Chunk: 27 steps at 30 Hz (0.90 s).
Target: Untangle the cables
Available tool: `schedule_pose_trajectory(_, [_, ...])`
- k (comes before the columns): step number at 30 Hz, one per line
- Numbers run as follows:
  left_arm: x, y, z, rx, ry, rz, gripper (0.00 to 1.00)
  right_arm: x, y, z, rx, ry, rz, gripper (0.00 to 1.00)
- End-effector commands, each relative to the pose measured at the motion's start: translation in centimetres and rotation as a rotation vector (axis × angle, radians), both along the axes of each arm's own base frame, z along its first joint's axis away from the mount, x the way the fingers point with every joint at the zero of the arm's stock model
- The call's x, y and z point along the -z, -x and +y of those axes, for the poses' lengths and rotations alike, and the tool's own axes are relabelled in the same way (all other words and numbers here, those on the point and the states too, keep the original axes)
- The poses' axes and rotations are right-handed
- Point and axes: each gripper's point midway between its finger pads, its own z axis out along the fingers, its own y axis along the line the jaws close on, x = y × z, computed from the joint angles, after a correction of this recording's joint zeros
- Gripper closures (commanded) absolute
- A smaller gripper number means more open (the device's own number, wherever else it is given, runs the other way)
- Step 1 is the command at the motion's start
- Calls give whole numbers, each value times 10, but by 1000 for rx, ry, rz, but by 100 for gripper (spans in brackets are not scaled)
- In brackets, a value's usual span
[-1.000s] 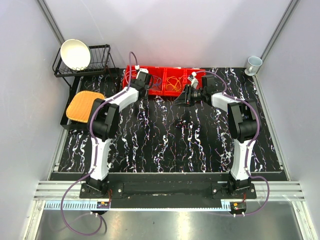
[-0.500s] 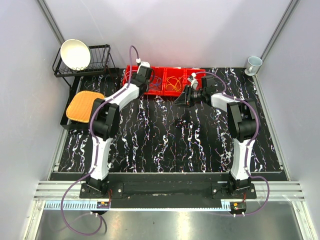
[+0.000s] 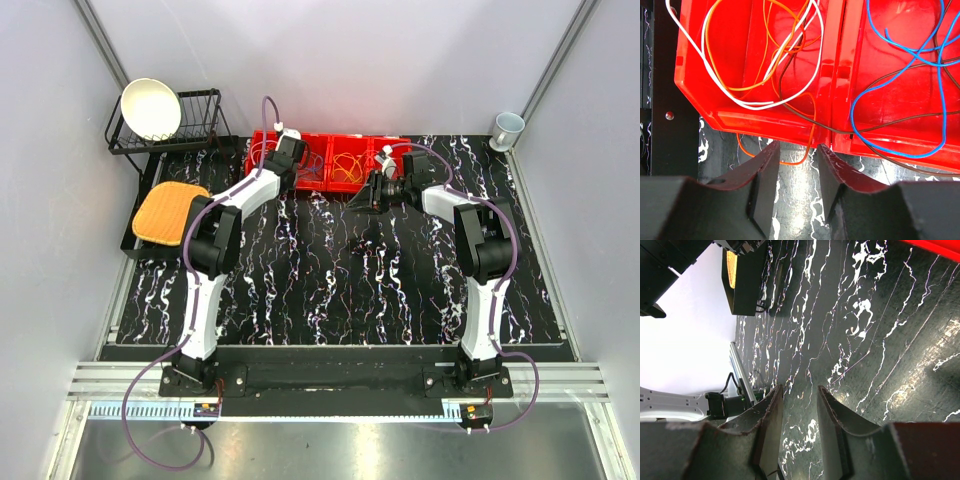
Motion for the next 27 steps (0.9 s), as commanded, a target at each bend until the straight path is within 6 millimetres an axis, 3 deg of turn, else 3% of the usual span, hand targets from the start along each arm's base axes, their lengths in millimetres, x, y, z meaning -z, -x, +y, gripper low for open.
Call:
schedule_pose_trajectory(1, [-14,-14,2,-12,-9,-57,61,-16,-8,3,-14,-25,-42,61])
schedule_pose_trajectory(9, [-12,-17,5,-27,-18,-59,69,-16,-7,3,-15,-26,-41,61])
schedule_pose_trajectory(19, [-17,-22,11,-51,-18,-77,97,-15,-8,3,-14,-25,-40,61])
schedule_pose_trajectory(22, [-25,-24,14,-62,-21,-92,100,-14,-8,4,-18,-26,-37,61])
schedule_pose_trajectory(27, [-59,-30,17,-95,-15,-156,100,-15,-7,5,-20,-25,-38,61])
